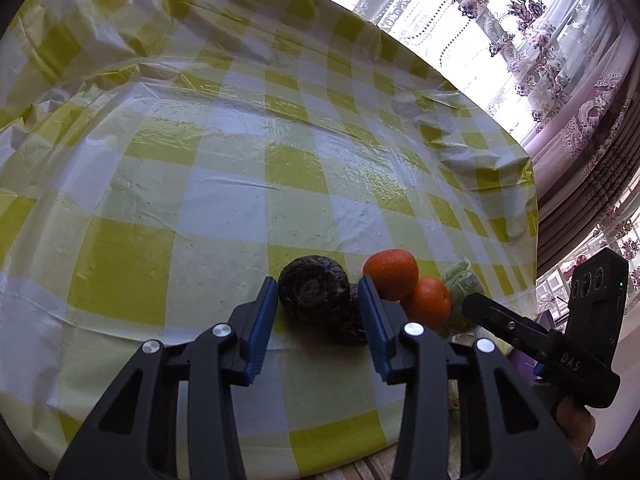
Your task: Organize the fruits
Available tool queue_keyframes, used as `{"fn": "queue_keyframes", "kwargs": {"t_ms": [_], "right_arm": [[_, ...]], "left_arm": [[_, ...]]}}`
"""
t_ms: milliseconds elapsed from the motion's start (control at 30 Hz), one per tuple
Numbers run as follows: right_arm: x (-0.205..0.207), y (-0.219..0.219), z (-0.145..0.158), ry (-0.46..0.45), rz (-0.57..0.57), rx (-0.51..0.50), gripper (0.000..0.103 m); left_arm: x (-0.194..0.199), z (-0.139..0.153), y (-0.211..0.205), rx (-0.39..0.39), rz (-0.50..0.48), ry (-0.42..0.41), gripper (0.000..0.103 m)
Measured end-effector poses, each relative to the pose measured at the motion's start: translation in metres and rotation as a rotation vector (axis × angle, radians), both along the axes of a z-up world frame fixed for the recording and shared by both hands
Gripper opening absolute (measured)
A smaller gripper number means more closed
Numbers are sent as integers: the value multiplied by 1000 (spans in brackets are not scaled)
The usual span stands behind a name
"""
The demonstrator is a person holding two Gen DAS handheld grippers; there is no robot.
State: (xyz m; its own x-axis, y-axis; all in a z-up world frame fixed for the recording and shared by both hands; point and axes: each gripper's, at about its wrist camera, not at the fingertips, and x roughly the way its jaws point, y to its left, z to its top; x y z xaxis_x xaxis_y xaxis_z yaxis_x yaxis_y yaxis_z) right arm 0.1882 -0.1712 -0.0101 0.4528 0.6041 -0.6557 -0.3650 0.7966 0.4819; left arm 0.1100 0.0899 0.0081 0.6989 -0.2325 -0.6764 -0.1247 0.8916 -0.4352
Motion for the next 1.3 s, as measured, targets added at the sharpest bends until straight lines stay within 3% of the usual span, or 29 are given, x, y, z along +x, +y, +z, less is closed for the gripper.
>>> {"fn": "queue_keyframes", "kwargs": {"t_ms": [367, 567, 767, 833, 967, 1067, 1233, 1300], "right_arm": [[3, 6, 0, 1, -14, -28, 60], [3, 5, 0, -7, -19, -49, 60], [1, 8, 2, -23, -26, -76, 59], [0, 9, 3, -31, -31, -89, 59], [-2, 7, 4, -38, -55, -111, 59], [-3, 6, 7, -48, -88, -159, 59], [-2, 4, 8, -58, -131, -251, 59], [-2, 5, 8, -60, -127, -261, 59]], "left_arm": [[-2, -1, 2, -13, 8, -7, 35], [-2, -3, 5, -9, 32, 9, 44], [2, -4, 7, -31, 29, 11, 43], [4, -5, 7, -43, 17, 10, 39], [0, -2, 7, -24, 50, 5, 38], [-4, 5, 7, 42, 94, -6, 38], [-3, 12, 0, 273, 161, 56, 39], [-1, 9, 0, 291, 162, 77, 39]]}}
